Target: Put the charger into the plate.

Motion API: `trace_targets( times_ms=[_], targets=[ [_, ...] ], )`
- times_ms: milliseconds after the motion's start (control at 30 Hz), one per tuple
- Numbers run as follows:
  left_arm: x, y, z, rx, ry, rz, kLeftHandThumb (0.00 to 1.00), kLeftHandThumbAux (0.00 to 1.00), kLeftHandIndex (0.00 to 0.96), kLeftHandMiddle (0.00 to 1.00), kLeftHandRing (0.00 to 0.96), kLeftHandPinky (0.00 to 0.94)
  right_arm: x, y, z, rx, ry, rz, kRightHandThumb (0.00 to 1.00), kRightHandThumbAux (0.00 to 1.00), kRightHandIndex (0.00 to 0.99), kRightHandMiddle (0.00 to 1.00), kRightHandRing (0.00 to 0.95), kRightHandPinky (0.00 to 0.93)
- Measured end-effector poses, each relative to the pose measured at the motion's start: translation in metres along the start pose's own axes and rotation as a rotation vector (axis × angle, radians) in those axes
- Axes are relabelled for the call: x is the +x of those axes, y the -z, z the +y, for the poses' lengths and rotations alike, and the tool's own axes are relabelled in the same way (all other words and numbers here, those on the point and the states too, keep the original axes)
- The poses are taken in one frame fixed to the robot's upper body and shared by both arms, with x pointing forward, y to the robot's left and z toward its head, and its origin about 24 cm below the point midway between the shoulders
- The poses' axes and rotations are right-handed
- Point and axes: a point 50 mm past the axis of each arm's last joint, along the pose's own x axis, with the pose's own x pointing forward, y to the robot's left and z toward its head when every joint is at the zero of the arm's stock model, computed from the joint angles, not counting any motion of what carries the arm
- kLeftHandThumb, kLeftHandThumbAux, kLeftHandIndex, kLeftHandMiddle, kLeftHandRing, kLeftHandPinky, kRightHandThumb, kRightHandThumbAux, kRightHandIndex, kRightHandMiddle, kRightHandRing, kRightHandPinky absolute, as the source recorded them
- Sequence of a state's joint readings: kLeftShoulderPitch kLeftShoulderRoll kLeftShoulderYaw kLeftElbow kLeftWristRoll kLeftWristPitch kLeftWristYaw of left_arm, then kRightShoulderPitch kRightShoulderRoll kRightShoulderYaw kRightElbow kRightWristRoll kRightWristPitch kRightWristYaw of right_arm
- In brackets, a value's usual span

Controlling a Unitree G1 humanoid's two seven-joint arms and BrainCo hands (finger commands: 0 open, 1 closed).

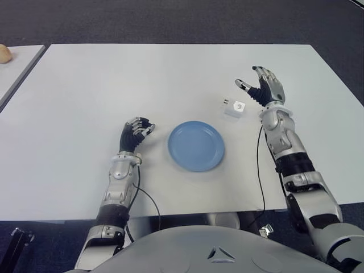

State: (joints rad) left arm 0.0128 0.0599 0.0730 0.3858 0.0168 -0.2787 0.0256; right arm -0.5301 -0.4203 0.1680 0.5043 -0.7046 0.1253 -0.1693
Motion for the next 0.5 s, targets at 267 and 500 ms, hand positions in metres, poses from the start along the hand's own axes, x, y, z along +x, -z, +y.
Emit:
trace_targets(
  times_ms=[267, 500],
  targets=[
    [0.0, 0.0, 0.001, 0.004, 0.0, -0.005, 0.705, 0.721, 0.426, 0.466, 0.475, 0.471, 0.014, 0.01, 0.015, -0.075, -0.096, 0.052, 0.594, 0.127, 0.0, 0.0, 0.0, 0.0],
    [-0.001, 0.0, 0.001, 0.004, 0.0, -0.01, 0.705, 0.721, 0.426, 0.464, 0.473, 0.47, 0.016, 0.01, 0.026, -0.141, -0.188, 0.053, 0.581, 0.132, 0.0, 0.0, 0.0, 0.0]
  ],
)
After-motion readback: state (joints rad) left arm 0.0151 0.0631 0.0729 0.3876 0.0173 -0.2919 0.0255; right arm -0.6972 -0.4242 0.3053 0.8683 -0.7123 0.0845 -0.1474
